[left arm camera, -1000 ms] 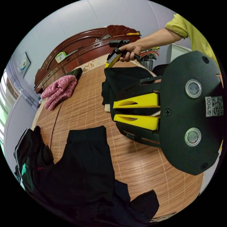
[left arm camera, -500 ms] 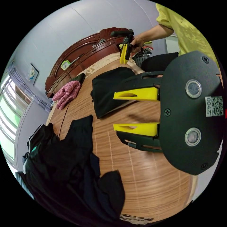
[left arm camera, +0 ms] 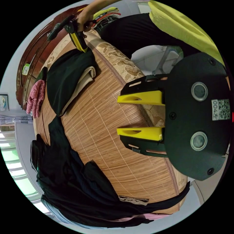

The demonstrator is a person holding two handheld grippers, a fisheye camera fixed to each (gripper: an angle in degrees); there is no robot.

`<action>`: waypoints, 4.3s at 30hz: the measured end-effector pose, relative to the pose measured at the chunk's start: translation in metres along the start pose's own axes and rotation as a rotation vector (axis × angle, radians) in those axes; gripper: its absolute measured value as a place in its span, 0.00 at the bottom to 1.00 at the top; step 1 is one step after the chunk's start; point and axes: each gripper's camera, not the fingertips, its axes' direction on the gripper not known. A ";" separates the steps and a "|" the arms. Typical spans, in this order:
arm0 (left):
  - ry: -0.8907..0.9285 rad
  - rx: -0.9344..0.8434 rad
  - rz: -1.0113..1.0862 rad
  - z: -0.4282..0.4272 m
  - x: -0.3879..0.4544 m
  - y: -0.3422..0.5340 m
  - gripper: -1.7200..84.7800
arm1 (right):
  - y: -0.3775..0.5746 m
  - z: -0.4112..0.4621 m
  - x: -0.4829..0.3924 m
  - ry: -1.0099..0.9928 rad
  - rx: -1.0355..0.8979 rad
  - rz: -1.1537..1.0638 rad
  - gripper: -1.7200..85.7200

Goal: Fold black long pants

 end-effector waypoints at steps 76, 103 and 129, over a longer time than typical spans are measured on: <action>-0.132 -0.004 0.116 0.012 0.061 0.119 0.04 | 0.060 -0.002 0.187 -0.633 0.361 0.310 0.06; 0.242 -0.005 0.151 -0.013 -0.002 0.085 0.21 | 0.188 0.005 0.102 -0.408 0.508 0.028 0.15; 0.233 -0.094 0.272 -0.038 -0.048 0.026 0.07 | 0.140 0.004 0.131 -0.401 0.288 0.115 0.09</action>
